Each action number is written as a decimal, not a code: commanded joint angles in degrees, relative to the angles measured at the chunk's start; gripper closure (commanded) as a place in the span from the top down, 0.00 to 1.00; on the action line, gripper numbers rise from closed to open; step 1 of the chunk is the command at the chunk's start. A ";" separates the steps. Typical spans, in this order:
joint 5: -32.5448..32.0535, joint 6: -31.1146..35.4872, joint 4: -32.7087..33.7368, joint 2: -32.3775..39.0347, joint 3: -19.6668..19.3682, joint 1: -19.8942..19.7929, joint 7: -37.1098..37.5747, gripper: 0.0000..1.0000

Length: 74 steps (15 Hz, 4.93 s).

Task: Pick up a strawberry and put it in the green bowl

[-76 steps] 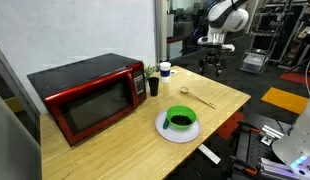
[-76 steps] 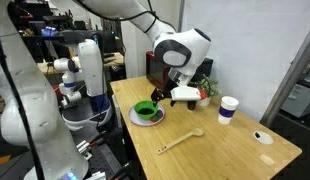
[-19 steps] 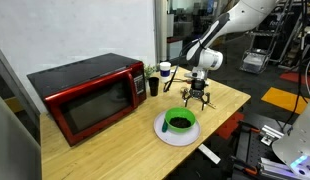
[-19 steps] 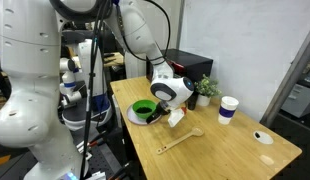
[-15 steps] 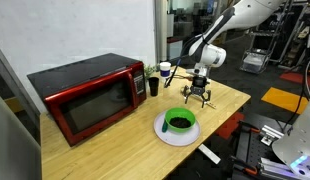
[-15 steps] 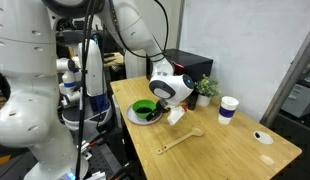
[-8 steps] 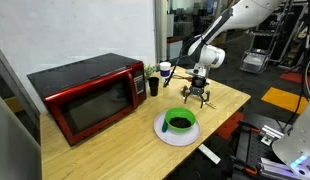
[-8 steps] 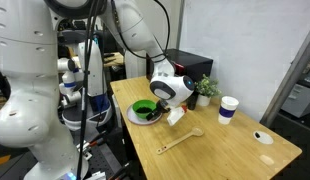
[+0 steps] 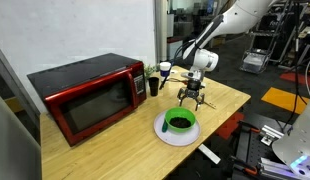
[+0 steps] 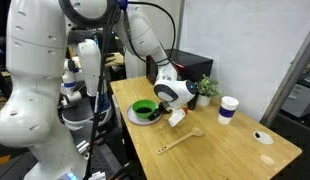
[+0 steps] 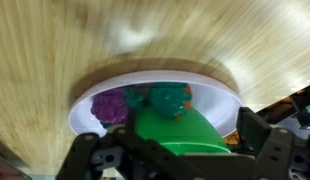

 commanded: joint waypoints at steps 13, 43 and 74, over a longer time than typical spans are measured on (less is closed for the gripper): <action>-0.06 -0.71 6.31 8.25 1.87 1.25 3.98 1.00; 2.84 2.27 -9.86 -15.75 -2.91 1.79 3.05 0.23; -2.64 16.83 -21.07 -36.40 4.17 21.37 61.43 0.23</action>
